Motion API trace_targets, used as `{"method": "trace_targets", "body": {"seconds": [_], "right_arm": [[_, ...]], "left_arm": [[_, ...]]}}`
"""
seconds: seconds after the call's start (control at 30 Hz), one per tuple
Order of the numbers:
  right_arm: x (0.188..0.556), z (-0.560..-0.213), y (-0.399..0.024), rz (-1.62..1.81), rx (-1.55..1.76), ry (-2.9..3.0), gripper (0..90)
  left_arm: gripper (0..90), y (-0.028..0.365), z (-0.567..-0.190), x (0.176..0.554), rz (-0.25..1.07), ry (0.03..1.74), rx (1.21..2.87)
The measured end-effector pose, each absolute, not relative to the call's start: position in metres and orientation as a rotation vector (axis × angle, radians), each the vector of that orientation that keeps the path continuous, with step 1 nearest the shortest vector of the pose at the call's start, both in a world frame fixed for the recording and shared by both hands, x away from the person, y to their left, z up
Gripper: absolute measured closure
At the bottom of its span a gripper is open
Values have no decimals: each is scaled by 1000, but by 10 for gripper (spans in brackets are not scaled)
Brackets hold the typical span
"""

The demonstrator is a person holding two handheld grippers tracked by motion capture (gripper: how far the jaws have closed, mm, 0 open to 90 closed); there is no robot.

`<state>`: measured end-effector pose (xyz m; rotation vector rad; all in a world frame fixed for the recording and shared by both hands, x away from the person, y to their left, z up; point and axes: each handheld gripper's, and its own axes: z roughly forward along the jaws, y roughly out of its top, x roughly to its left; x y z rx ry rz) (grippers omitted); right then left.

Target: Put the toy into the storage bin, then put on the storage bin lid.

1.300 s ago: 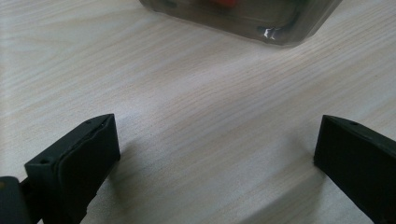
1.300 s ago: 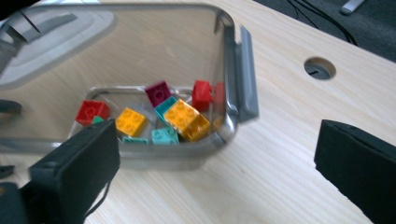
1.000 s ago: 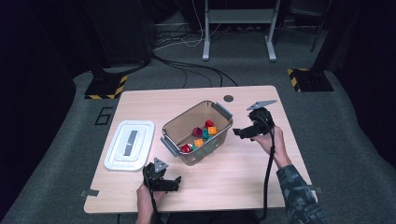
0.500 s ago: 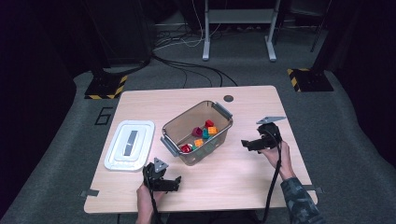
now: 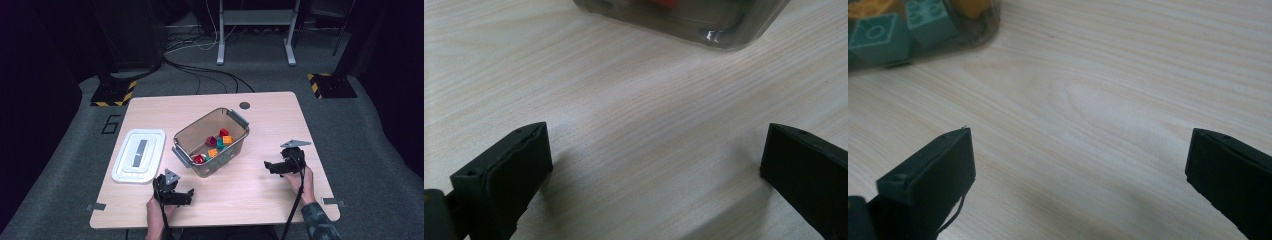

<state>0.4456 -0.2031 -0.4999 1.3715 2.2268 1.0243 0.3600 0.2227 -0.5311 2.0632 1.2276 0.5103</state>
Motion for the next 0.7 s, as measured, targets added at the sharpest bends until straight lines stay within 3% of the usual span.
{"method": "trace_targets", "body": {"seconds": [0.27,0.7], "right_arm": [[447,-524,-210,1007,1425,2219,0],[443,-529,-205,922,1372,2166,0]], "left_arm": [[0,223,-531,360,512,1228,2065],[2,222,-531,359,532,1256,2051]]}}
